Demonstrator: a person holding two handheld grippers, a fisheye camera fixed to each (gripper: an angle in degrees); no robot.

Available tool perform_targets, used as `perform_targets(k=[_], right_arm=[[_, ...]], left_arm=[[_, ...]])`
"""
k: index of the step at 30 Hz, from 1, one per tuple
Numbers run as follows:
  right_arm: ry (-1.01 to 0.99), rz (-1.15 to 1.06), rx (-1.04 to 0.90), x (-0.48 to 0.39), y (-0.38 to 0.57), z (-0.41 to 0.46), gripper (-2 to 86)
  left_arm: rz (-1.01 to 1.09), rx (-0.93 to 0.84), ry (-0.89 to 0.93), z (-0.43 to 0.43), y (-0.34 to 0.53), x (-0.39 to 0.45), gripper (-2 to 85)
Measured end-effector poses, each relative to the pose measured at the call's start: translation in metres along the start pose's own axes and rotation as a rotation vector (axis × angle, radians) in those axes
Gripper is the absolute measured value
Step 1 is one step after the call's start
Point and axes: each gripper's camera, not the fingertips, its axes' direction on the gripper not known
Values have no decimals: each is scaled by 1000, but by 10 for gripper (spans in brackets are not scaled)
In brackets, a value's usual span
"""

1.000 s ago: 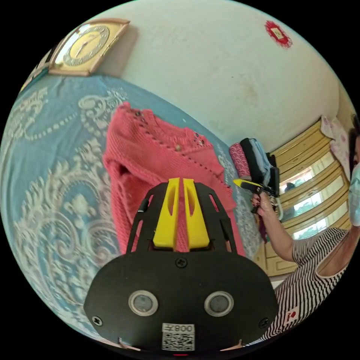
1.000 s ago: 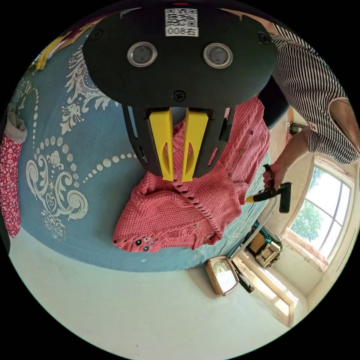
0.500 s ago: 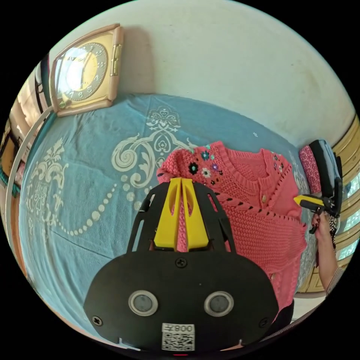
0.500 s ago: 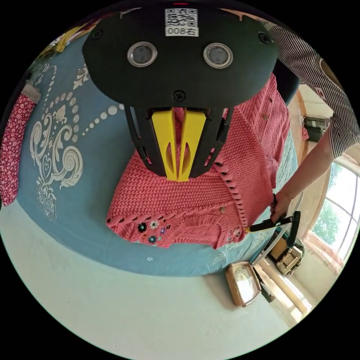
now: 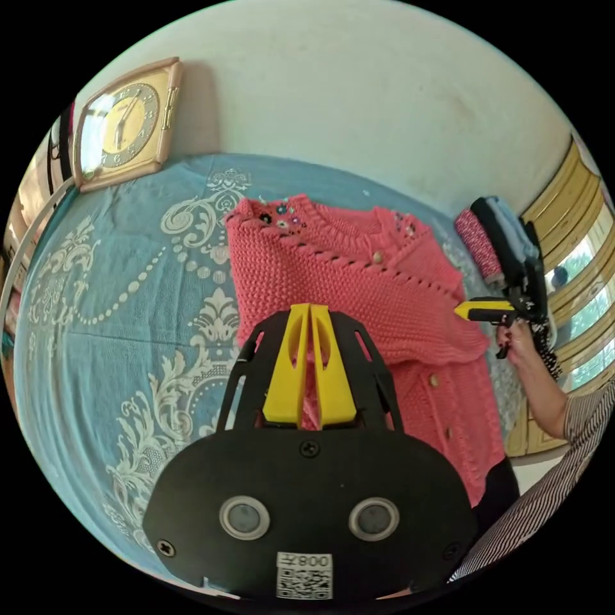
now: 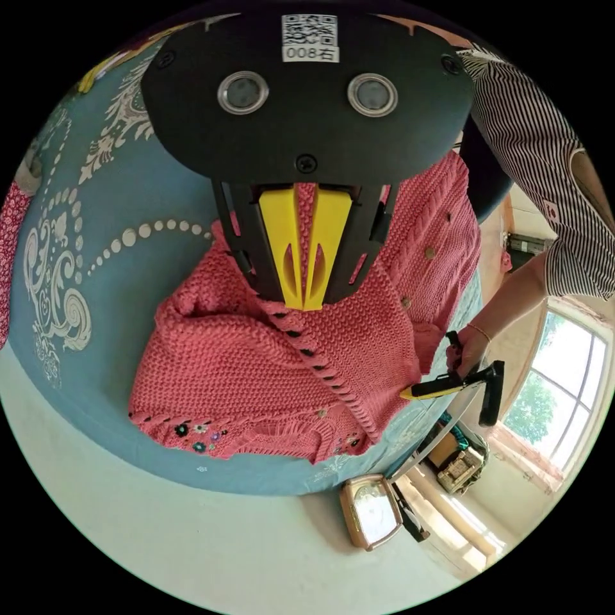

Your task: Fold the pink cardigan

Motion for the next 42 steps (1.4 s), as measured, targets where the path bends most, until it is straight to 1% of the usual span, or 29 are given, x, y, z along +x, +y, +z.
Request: perform_targets(k=[1, 3, 4, 5, 6, 7, 8, 9, 10, 11, 14, 18, 20, 24, 28, 32, 35, 38, 42], right_arm=[[16, -6, 62, -3, 6, -14, 2], [46, -21, 114, -10, 21, -26, 2], [65, -20, 112, -11, 33, -23, 2], [82, -9, 71, -8, 43, -8, 2], [86, 4, 28, -4, 48, 3, 2], [60, 13, -10, 4, 56, 19, 2], [17, 51, 75, 11, 64, 12, 2], [-3, 63, 58, 15, 64, 11, 2], [-28, 68, 39, 21, 64, 8, 2], [-49, 74, 78, 26, 67, 2, 2], [-95, 105, 103, 42, 79, -6, 3], [-178, 153, 125, 48, 113, -12, 4], [-226, 193, 96, 46, 147, -14, 7], [-303, 293, 78, 38, 211, -22, 18], [-398, 450, 52, 28, 289, -26, 60], [-458, 574, 56, 19, 352, -23, 75], [-456, 608, 59, 15, 379, -20, 81], [-476, 633, 69, 18, 391, -13, 90], [-467, 632, 61, 18, 393, -2, 98]], left_arm=[[37, 42, 7, -8, 7, 7, 3], [90, 28, -24, -8, 19, 16, 3], [121, -17, -42, 3, 28, 19, 4], [128, -107, -58, 22, 36, 17, 4], [125, -97, -45, 26, 40, 14, 4], [87, -29, -9, 21, 46, 7, 4], [58, -52, 33, 21, 45, -1, 5], [58, -55, 49, 20, 44, -4, 5], [60, -16, 58, 15, 45, -8, 5], [56, 21, 61, 10, 46, -13, 5], [21, 9, 140, 8, 53, -32, 7], [-11, -21, 167, 2, 87, -41, 11], [-80, -54, 217, -6, 120, -49, 17], [-174, -151, 238, -21, 180, -55, 34], [-320, -257, 290, -32, 255, -63, 68], [-479, -279, 374, -30, 320, -72, 84], [-512, -291, 374, -21, 347, -76, 90], [-524, -361, 398, 0, 367, -79, 96], [-571, -327, 467, 18, 386, -80, 100]])
